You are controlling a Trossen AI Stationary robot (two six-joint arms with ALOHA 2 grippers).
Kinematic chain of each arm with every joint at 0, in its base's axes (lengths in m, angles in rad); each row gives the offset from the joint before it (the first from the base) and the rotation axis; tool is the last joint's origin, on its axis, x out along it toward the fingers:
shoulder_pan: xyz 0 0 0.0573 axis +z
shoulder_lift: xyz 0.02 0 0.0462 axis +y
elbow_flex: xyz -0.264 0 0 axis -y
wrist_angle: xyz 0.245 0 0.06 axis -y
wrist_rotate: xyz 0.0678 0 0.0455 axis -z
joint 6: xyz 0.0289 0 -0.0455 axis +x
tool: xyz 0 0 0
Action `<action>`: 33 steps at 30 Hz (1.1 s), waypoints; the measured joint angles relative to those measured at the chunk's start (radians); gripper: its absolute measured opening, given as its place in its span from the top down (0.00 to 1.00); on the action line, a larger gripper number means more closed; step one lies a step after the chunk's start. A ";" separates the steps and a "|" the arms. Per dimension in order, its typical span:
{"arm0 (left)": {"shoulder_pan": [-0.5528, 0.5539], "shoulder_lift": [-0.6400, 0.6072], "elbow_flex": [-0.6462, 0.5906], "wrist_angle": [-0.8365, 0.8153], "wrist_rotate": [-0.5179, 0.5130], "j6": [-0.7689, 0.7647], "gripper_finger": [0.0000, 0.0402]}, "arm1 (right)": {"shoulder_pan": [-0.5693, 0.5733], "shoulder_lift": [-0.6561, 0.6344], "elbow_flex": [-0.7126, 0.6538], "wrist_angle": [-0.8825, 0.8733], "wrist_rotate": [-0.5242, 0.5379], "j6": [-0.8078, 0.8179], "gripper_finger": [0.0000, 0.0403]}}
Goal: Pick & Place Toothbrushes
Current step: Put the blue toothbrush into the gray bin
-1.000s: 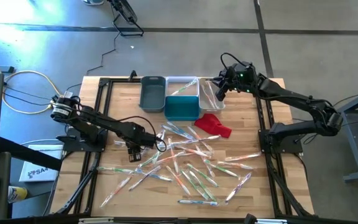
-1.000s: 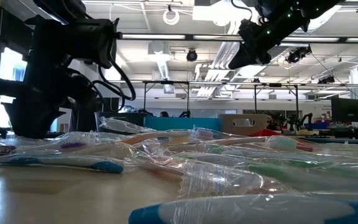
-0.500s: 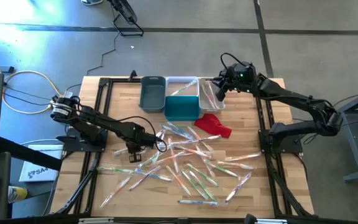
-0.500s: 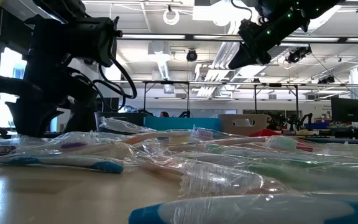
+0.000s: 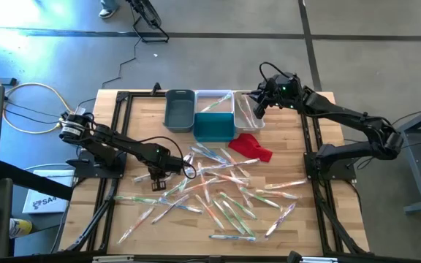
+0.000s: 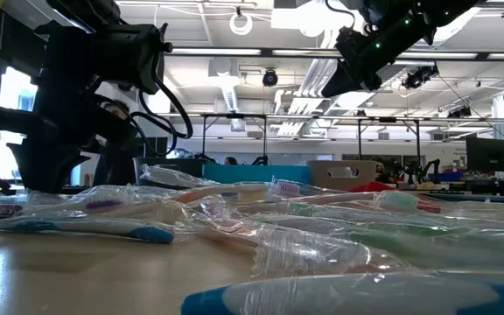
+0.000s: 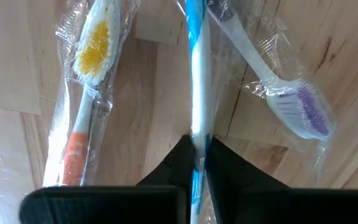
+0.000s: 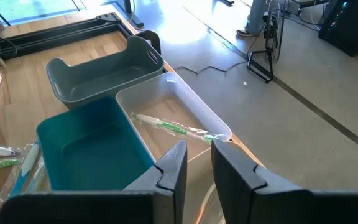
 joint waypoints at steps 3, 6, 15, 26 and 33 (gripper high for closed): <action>0.000 0.000 0.000 -0.001 -0.004 -0.005 0.94 | 0.000 0.000 0.000 0.000 0.000 0.000 0.83; 0.000 0.000 0.000 -0.002 -0.005 -0.006 0.94 | 0.000 0.000 0.000 0.000 0.000 0.000 0.83; 0.000 0.000 0.000 0.001 -0.008 0.077 0.94 | 0.000 0.000 0.000 0.000 0.000 0.000 0.83; 0.000 -0.087 -0.003 0.005 -0.011 0.103 0.94 | 0.000 0.000 0.000 0.001 0.000 0.000 0.83; 0.000 -0.176 -0.003 -0.074 -0.010 0.109 0.94 | 0.000 0.000 0.000 0.001 0.000 0.003 0.83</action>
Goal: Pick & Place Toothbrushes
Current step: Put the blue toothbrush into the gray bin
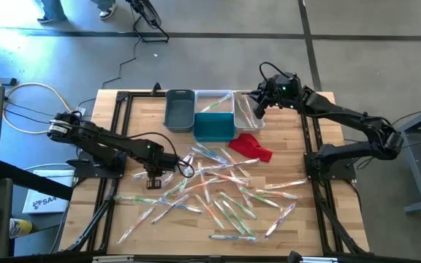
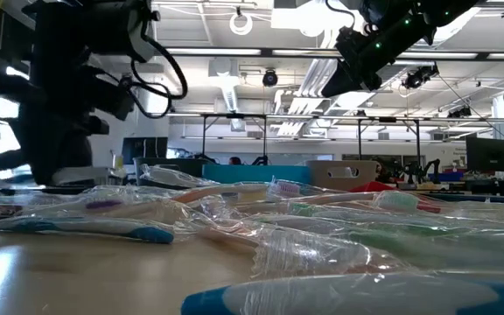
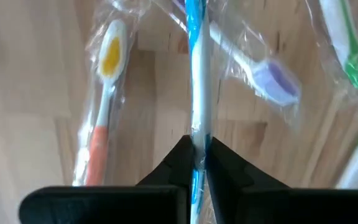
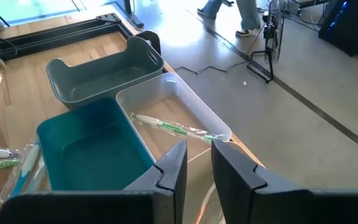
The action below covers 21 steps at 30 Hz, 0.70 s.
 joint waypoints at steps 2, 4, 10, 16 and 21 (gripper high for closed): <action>0.000 -0.034 0.000 -0.029 0.000 -0.008 0.94 | 0.000 0.000 0.000 0.000 0.000 0.000 0.83; 0.000 -0.069 0.000 -0.043 0.003 -0.036 0.94 | 0.000 0.000 0.000 0.000 0.000 -0.001 0.83; 0.001 -0.145 0.079 -0.076 -0.025 -0.216 0.94 | 0.000 0.000 0.000 0.000 0.000 -0.003 0.83; 0.001 -0.156 0.241 -0.067 -0.263 -0.344 0.94 | 0.000 0.000 0.000 0.004 0.000 -0.010 0.83; 0.058 -0.155 0.343 -0.040 -0.514 -0.415 0.94 | 0.000 0.000 0.000 0.012 0.000 -0.011 0.83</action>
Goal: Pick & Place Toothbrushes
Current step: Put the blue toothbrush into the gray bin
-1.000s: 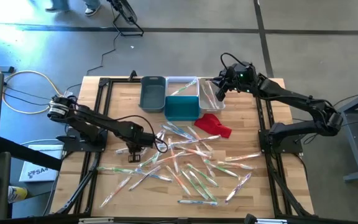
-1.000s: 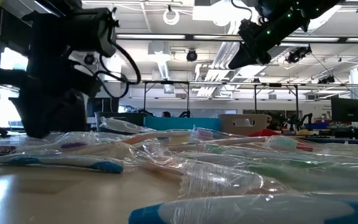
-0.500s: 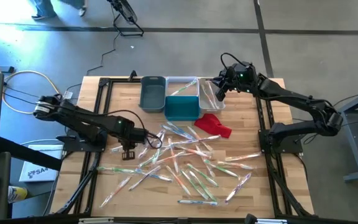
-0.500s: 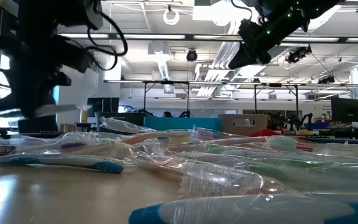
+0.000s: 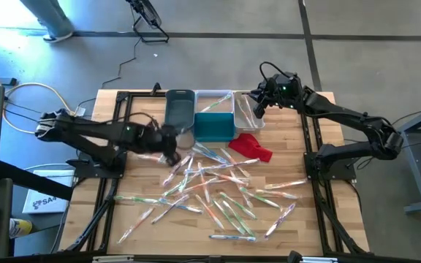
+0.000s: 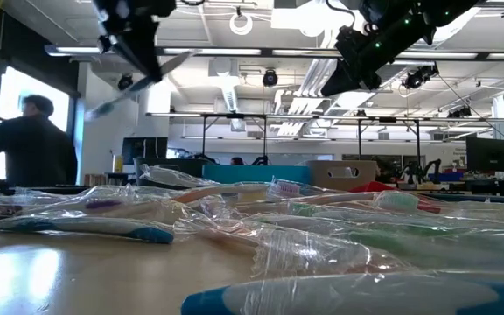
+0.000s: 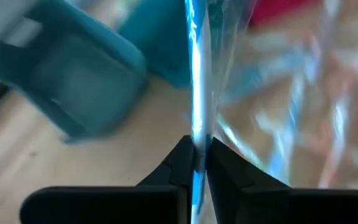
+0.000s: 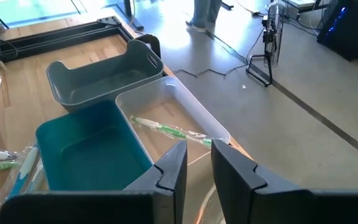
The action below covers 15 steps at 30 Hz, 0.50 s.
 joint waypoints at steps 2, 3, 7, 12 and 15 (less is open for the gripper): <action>0.046 0.000 0.035 0.010 -0.050 -0.023 0.94 | 0.000 0.000 0.000 -0.001 0.000 0.000 0.83; 0.070 0.000 0.051 0.017 -0.066 -0.029 0.94 | 0.000 0.000 0.000 -0.001 0.000 0.000 0.83; 0.161 0.000 0.086 0.092 -0.079 -0.031 0.94 | 0.000 0.000 0.000 -0.001 0.000 -0.001 0.83; 0.272 0.000 0.097 0.256 -0.079 0.062 0.94 | 0.000 0.000 0.000 0.000 0.000 -0.001 0.83; 0.347 0.003 0.097 0.355 -0.079 0.103 0.94 | 0.000 0.000 0.000 0.001 0.000 -0.001 0.83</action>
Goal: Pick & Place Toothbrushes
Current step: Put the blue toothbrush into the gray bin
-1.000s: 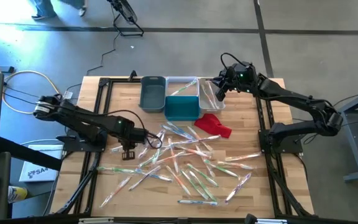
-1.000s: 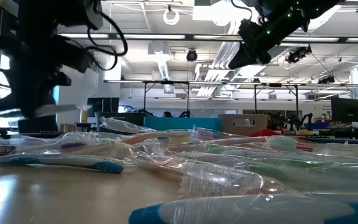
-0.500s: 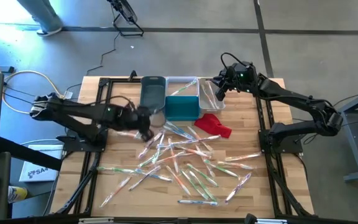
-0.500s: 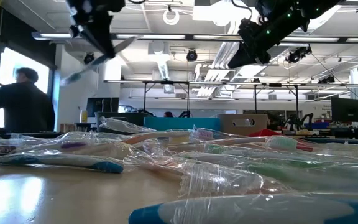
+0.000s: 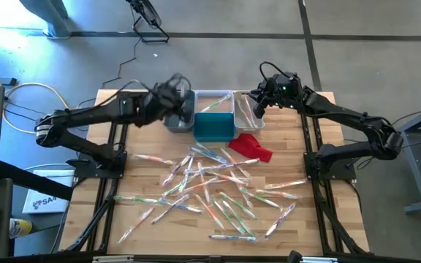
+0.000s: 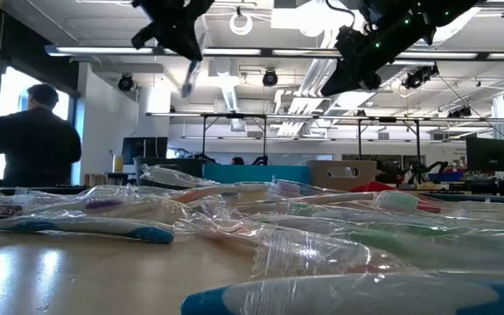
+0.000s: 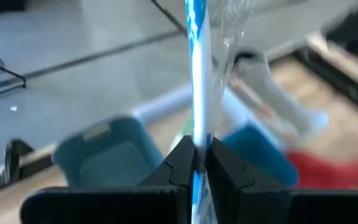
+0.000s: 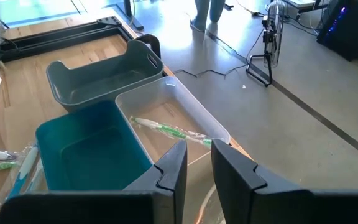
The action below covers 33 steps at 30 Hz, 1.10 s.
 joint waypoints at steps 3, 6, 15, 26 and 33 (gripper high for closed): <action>0.074 0.001 0.000 0.063 0.000 0.027 0.94 | 0.000 0.000 0.000 0.000 0.000 0.000 0.83; 0.138 0.001 0.000 0.086 0.004 0.043 0.94 | 0.000 0.000 0.000 0.000 0.000 0.000 0.83; 0.280 0.029 0.000 0.102 0.076 0.049 0.94 | 0.000 0.000 0.000 0.002 0.000 0.005 0.83; 0.415 0.154 0.000 0.124 0.281 0.115 0.94 | 0.000 0.000 0.000 0.034 0.005 0.046 0.83; 0.485 0.226 0.000 0.114 0.397 0.124 0.94 | 0.000 0.000 0.000 0.033 0.030 0.091 0.83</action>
